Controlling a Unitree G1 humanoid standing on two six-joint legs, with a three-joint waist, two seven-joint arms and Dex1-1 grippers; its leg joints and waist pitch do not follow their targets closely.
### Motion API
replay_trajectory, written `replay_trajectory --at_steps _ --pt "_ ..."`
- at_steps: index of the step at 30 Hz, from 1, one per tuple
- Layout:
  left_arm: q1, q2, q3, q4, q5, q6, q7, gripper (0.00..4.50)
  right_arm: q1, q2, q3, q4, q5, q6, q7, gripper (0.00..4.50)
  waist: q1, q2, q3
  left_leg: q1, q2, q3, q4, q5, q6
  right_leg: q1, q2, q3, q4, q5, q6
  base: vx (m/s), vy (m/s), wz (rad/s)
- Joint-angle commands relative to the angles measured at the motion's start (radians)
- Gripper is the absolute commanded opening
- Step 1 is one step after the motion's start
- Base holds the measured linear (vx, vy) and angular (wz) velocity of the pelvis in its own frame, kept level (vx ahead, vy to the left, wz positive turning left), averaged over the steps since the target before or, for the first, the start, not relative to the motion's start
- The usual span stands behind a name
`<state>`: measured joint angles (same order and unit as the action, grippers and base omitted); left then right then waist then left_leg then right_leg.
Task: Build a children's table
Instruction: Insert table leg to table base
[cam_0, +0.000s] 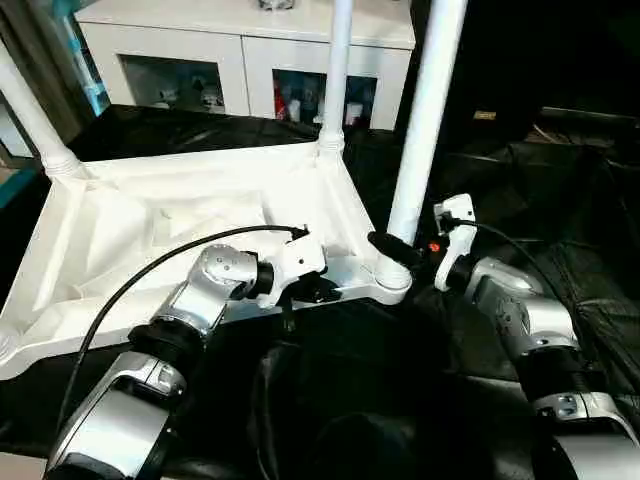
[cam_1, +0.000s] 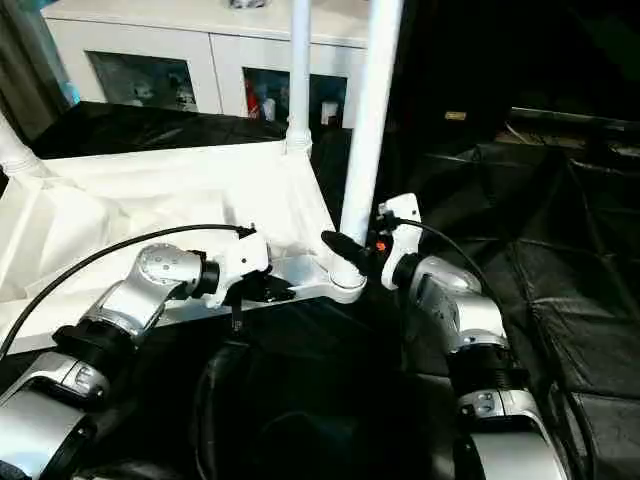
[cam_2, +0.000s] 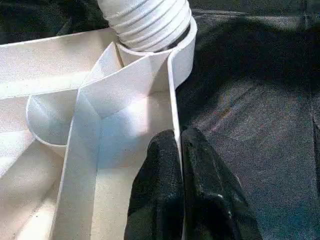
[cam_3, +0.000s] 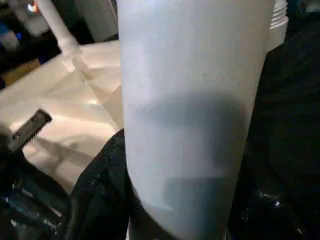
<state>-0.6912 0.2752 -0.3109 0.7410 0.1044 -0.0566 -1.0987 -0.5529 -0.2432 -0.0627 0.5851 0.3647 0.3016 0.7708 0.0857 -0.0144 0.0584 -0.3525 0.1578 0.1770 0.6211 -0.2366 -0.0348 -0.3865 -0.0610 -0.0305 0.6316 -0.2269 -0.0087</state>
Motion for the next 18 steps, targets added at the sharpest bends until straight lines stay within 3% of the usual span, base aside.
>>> replay_trajectory --at_steps 1,7,11,12,17,18 --pt "0.030 0.001 -0.021 -0.006 -0.003 -0.013 -0.030 0.00 0.023 -0.004 -0.040 0.041 0.008 0.002 -0.020 1.93 -0.003 -0.015 -0.066 0.007 0.077 -0.019 -0.075 0.044 0.105 0.047 -0.101 0.048 -0.052 0.090 -0.324 0.000 0.000 0.00" --pt "0.029 0.002 -0.017 -0.002 0.001 -0.021 -0.016 0.00 0.082 0.016 -0.069 0.039 0.037 -0.029 -0.002 1.93 0.000 -0.010 -0.066 0.007 0.080 -0.018 -0.076 0.036 0.104 0.046 -0.104 0.046 -0.053 0.096 -0.325 0.000 0.000 0.00" --pt "0.021 -0.001 -0.014 0.008 0.004 -0.027 -0.002 0.00 0.116 0.040 -0.091 0.045 0.056 -0.076 -0.004 1.93 0.000 -0.006 -0.066 0.008 0.081 -0.018 -0.077 0.028 0.097 0.048 -0.104 0.043 -0.054 0.102 -0.326 0.000 0.000 0.00" --pt "0.019 -0.001 -0.013 0.010 0.005 -0.028 0.000 0.00 0.122 0.045 -0.092 0.046 0.057 -0.088 -0.007 1.93 0.001 -0.001 -0.066 0.007 0.082 -0.019 -0.079 0.022 0.092 0.048 -0.105 0.042 -0.054 0.092 -0.325 0.000 0.000 0.00" --pt "0.009 -0.004 -0.007 0.021 0.009 -0.033 0.015 0.00 0.159 0.078 -0.111 0.054 0.070 -0.146 -0.010 1.93 0.000 0.000 -0.065 0.007 0.083 -0.020 -0.082 0.002 0.080 0.049 -0.105 0.041 -0.056 0.092 -0.323 0.000 0.000 0.00" --pt "0.007 -0.003 -0.006 0.024 0.010 -0.035 0.016 0.00 0.166 0.083 -0.113 0.057 0.070 -0.161 -0.011 1.93 0.000 0.004 -0.065 0.007 0.083 -0.021 -0.082 -0.009 0.075 0.050 -0.106 0.041 -0.058 0.083 -0.323 0.000 0.000 0.00"
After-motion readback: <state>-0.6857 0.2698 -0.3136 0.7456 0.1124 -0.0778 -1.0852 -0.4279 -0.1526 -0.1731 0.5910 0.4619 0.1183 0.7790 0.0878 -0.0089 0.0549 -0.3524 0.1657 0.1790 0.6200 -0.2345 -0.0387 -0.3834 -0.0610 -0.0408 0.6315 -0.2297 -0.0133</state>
